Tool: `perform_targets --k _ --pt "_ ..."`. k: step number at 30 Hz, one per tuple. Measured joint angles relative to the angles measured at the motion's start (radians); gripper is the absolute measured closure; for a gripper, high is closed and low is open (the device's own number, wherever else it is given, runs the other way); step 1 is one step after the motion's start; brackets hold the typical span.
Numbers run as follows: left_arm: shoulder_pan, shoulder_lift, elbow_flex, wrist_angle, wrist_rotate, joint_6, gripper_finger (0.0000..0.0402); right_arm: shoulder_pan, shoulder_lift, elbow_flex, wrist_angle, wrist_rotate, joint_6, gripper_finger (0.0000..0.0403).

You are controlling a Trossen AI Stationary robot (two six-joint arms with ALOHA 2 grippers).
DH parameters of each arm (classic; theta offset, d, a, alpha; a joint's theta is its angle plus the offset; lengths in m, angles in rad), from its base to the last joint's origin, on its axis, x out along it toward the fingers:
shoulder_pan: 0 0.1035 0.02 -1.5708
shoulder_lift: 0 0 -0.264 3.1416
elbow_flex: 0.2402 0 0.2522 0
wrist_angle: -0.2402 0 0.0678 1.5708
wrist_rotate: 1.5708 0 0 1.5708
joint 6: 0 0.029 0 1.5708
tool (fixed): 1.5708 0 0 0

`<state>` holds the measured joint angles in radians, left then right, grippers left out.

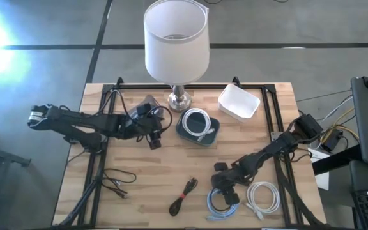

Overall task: Pick & Place USB Port
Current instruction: Put the blue hdmi cable into the black bin

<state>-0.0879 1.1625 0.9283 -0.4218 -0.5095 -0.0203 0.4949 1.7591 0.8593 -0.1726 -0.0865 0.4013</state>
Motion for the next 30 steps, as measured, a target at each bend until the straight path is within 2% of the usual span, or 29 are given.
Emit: perform_targets --k 4,12,15,19,25,30 --pt "0.001 0.0 0.0 0.012 0.067 -0.047 0.02 -0.001 -0.001 0.002 -0.004 0.003 -0.001 0.0287" --pt "-0.004 0.049 0.0 0.178 0.377 -0.145 0.02 -0.003 0.002 0.033 -0.015 0.025 -0.061 0.037" --pt "-0.014 0.1 0.0 0.276 0.44 -0.148 0.02 -0.003 0.0 0.061 -0.045 0.044 -0.088 0.037" --pt "-0.028 0.191 -0.001 0.399 0.487 -0.211 0.02 -0.002 -0.005 0.142 -0.235 0.095 -0.099 0.037" --pt "-0.046 0.348 -0.001 0.578 0.583 -0.48 0.02 -0.002 -0.013 0.296 -0.492 0.257 -0.126 0.0364" --pt "-0.06 0.482 -0.001 0.727 0.706 -0.582 0.02 -0.002 -0.014 0.392 -0.583 0.412 -0.193 0.0364"
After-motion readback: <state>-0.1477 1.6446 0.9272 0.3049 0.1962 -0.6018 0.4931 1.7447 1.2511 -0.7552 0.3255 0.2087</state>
